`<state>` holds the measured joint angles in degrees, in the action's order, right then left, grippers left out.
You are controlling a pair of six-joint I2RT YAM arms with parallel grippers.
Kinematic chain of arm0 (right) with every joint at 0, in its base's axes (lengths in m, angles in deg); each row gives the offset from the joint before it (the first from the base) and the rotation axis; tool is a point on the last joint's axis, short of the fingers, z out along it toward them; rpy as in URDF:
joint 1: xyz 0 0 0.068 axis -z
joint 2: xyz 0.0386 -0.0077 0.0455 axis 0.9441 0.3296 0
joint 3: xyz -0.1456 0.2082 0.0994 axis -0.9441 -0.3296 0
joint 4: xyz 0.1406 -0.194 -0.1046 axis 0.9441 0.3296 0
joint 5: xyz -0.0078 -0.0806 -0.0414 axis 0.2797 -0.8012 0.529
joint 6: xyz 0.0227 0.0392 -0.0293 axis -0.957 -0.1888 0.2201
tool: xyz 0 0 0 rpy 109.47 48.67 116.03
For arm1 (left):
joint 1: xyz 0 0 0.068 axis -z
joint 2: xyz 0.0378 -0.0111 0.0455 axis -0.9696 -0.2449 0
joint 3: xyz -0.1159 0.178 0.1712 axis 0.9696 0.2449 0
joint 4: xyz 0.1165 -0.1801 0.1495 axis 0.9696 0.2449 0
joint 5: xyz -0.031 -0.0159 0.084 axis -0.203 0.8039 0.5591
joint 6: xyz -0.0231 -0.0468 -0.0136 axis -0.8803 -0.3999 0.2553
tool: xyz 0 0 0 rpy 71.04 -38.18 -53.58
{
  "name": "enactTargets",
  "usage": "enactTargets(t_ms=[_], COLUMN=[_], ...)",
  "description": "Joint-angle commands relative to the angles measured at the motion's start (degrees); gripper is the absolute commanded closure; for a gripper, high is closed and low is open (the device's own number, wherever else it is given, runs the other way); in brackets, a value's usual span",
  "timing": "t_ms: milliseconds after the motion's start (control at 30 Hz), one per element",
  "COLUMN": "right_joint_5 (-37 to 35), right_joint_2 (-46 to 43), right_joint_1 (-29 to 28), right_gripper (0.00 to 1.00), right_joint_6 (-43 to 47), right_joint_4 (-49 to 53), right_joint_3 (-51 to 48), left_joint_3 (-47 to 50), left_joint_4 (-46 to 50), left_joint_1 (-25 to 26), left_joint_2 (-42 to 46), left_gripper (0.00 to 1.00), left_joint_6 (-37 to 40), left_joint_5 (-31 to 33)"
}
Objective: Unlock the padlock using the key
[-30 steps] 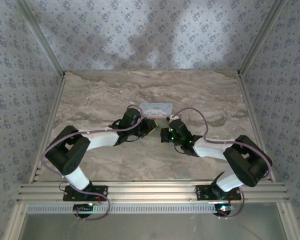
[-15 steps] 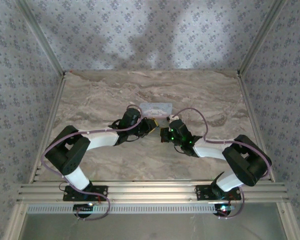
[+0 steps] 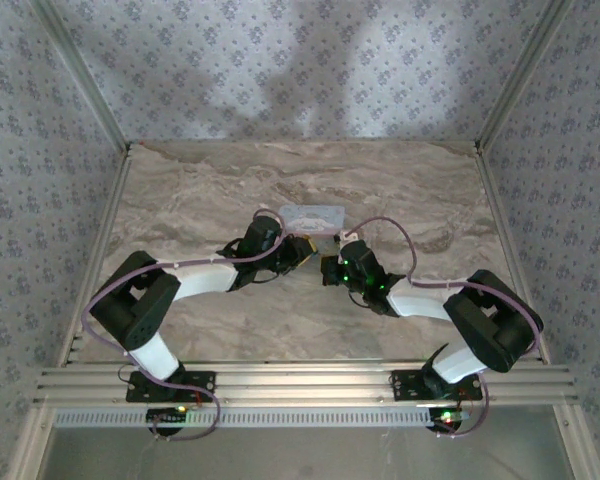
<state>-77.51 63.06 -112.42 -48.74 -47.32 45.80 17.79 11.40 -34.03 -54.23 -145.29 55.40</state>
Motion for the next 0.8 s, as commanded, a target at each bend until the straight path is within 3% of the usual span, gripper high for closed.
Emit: enactTargets(t_ms=[0, 767], right_joint_5=[1.66, 3.12], right_joint_2=[-0.96, 1.25], right_joint_1=[-0.28, -0.21], right_gripper=[1.00, 1.00], right_joint_6=[1.62, 3.76], right_joint_4=[-7.87, -10.32], right_joint_3=[0.41, 2.83], left_joint_3=[-1.17, -1.12], left_joint_4=[-0.94, -0.52], left_joint_1=[1.17, 1.18], left_joint_2=[-1.06, -0.80], left_gripper=[0.90, 0.90], left_joint_6=[-1.00, -0.84], left_joint_5=[-1.62, -1.70])
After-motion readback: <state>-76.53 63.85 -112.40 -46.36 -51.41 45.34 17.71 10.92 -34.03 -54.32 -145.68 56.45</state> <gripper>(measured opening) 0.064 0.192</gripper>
